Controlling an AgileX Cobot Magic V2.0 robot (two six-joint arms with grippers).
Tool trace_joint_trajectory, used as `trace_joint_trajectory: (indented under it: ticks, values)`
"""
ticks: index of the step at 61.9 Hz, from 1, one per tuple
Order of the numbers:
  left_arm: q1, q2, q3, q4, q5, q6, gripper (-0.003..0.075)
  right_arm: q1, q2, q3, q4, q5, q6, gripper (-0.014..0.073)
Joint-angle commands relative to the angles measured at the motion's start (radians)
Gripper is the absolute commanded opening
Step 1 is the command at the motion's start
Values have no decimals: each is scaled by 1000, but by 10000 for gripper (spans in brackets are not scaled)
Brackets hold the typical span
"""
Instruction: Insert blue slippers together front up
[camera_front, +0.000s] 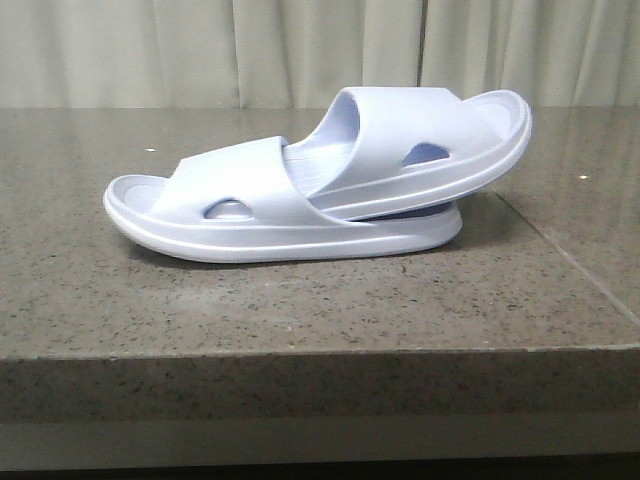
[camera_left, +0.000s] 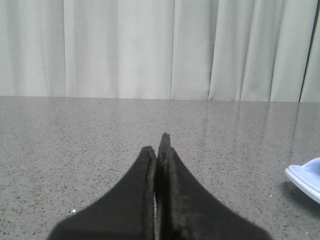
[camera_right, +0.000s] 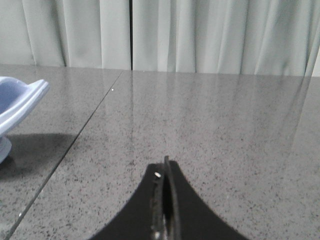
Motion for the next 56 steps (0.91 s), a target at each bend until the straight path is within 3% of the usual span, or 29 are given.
trace_joint_trajectory:
  ticks: [1, 56]
  values:
    - [-7, -17, 5, -3, -84, -1, -20, -6, -16, -6, -51, -103, 40, -68]
    - [-7, -17, 5, -3, -84, -1, -20, -6, -16, -6, -49, -83, 40, -68]
